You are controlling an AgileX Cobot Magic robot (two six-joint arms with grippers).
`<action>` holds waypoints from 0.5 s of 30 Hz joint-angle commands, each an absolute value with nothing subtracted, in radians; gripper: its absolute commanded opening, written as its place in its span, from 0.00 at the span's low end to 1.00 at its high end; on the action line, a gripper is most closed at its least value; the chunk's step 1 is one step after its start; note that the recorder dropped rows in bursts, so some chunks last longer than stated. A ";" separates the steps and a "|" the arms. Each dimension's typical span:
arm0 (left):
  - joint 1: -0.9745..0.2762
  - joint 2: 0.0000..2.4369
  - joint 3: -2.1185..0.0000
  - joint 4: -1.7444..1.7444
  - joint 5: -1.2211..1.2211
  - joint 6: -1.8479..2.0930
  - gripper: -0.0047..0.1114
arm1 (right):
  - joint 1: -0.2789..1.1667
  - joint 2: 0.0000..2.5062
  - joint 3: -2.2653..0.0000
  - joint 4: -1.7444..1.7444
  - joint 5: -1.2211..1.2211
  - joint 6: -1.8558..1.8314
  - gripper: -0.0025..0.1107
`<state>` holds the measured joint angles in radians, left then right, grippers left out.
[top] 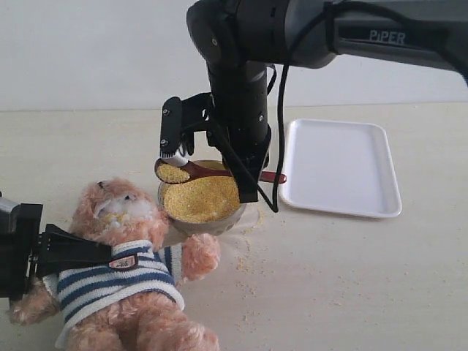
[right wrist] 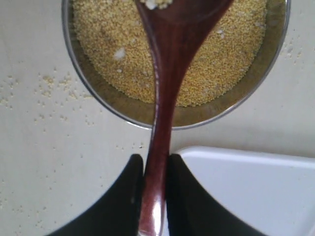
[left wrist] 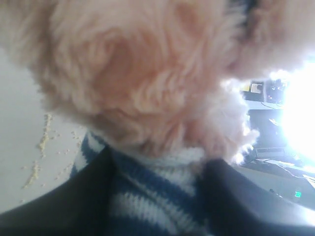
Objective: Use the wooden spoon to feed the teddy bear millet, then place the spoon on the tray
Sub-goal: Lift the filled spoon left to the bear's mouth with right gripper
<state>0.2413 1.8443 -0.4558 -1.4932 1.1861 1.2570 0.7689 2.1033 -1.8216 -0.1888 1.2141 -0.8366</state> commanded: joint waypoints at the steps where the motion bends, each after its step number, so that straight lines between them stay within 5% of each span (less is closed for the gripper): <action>1: 0.234 1.843 -0.453 -1.518 1.221 1.262 0.08 | 0.759 2.092 -1.827 -0.161 1.221 -0.845 0.02; 15: 0.147 1.845 -0.453 -1.598 1.221 1.257 0.08 | 0.751 2.034 -1.827 0.034 1.221 -0.773 0.02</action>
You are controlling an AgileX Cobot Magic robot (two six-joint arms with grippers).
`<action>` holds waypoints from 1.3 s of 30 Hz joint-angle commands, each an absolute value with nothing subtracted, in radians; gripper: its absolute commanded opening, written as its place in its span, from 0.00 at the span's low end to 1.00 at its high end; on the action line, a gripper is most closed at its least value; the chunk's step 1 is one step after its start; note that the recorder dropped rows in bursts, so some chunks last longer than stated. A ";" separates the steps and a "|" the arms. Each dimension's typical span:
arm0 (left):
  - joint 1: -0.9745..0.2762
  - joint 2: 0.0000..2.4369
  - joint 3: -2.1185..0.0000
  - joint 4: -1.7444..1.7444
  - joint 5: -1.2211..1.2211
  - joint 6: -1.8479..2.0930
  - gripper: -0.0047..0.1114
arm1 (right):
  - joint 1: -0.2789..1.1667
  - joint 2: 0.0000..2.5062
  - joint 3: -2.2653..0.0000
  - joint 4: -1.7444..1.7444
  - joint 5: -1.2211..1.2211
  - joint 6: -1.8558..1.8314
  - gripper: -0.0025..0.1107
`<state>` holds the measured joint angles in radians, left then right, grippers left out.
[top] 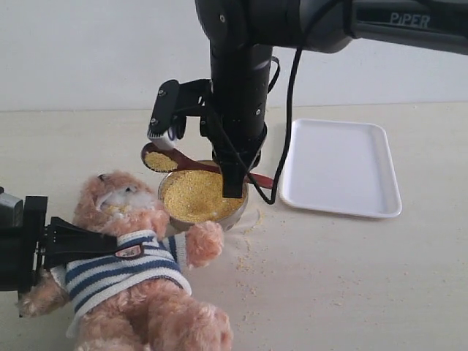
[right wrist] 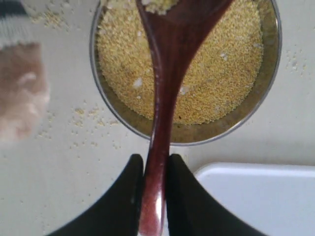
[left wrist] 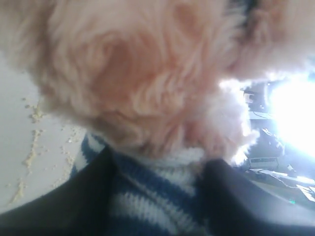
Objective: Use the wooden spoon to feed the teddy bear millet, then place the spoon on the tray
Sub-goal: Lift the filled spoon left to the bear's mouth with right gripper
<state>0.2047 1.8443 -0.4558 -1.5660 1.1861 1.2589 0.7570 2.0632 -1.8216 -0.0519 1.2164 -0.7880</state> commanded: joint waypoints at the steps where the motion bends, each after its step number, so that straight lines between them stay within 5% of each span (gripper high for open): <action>1: 0.136 1.847 -0.455 -1.601 1.221 1.257 0.08 | 0.751 2.032 -1.827 0.054 1.221 -0.767 0.02; 39: 0.118 1.847 -0.455 -1.648 1.221 1.257 0.08 | 0.937 2.034 -1.827 -0.332 1.221 -0.663 0.02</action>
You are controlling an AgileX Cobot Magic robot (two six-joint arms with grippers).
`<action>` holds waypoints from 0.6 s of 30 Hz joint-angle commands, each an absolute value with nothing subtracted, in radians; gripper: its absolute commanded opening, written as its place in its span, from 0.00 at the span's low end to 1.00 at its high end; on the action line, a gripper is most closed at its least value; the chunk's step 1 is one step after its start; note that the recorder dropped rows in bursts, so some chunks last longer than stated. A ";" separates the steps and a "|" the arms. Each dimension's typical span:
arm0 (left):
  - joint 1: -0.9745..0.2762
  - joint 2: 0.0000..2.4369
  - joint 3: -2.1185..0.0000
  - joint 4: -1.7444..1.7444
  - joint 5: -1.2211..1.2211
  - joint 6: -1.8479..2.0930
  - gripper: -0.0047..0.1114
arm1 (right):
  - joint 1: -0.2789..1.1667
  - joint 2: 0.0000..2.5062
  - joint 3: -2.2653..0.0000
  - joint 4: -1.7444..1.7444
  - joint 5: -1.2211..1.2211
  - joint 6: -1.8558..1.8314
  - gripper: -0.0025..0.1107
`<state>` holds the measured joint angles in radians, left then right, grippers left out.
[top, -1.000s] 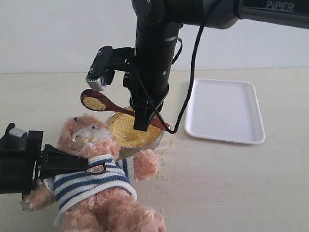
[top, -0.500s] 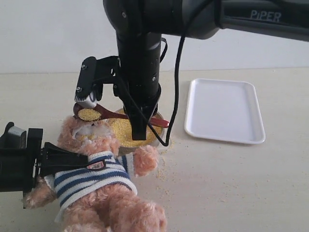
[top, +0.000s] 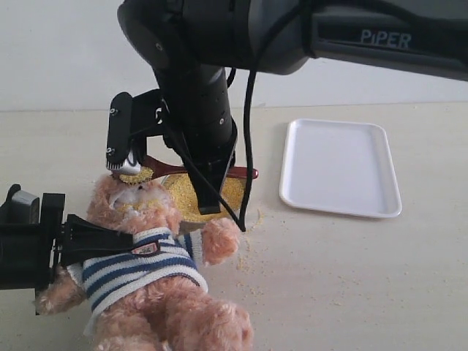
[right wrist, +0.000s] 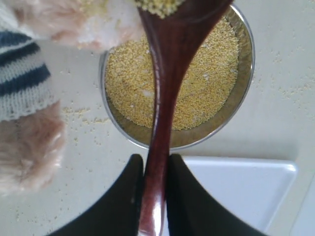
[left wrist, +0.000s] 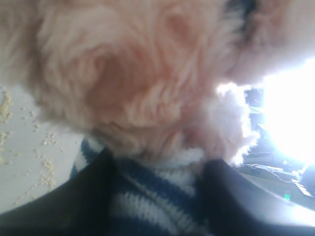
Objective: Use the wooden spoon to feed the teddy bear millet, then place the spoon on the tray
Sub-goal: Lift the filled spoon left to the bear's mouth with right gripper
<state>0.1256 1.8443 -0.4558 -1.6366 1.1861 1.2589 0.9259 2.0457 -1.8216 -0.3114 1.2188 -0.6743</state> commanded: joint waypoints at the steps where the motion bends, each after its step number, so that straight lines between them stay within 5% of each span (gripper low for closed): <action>1: 0.118 1.847 -0.455 -1.648 1.221 1.257 0.08 | 0.940 2.034 -1.827 -0.332 1.221 -0.663 0.02; 18: 0.118 1.847 -0.455 -1.642 1.221 1.257 0.08 | 0.986 2.035 -1.827 -0.454 1.221 -0.604 0.02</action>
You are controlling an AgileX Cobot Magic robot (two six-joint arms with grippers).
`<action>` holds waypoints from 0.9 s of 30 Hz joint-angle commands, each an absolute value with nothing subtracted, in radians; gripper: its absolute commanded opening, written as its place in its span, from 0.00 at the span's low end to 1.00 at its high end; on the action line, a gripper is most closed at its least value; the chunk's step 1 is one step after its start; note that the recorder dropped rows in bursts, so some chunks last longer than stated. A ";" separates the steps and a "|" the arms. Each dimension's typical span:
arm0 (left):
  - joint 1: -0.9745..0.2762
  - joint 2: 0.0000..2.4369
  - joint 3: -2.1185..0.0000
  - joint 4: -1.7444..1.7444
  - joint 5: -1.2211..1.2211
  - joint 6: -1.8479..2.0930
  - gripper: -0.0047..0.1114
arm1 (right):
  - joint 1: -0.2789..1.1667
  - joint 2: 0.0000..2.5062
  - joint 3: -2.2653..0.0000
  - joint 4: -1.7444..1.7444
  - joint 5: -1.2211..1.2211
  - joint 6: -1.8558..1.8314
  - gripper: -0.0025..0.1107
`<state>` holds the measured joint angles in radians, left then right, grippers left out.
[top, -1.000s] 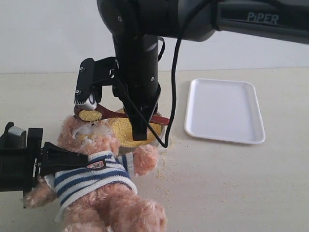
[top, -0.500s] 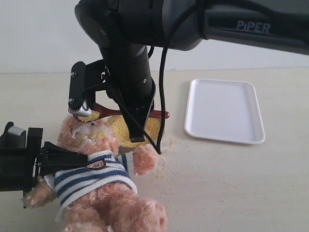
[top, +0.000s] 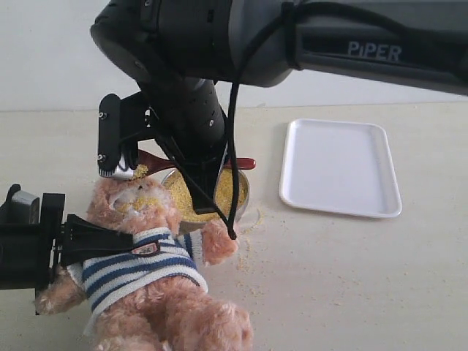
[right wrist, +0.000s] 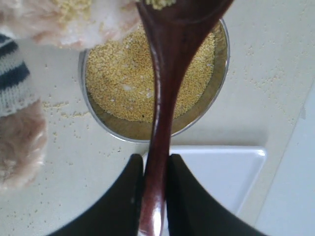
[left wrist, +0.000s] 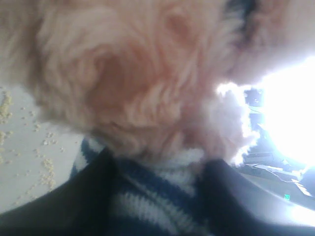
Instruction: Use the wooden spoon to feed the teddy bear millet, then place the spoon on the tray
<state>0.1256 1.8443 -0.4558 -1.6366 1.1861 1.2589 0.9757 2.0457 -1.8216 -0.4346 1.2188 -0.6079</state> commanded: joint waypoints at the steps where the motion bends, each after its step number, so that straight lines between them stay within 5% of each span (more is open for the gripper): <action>1: 0.118 1.847 -0.455 -1.642 1.221 1.257 0.08 | 0.989 2.035 -1.827 -0.463 1.221 -0.604 0.02; 27: 0.118 1.847 -0.455 -1.634 1.221 1.257 0.08 | 1.076 2.035 -1.663 -0.759 1.148 -0.412 0.02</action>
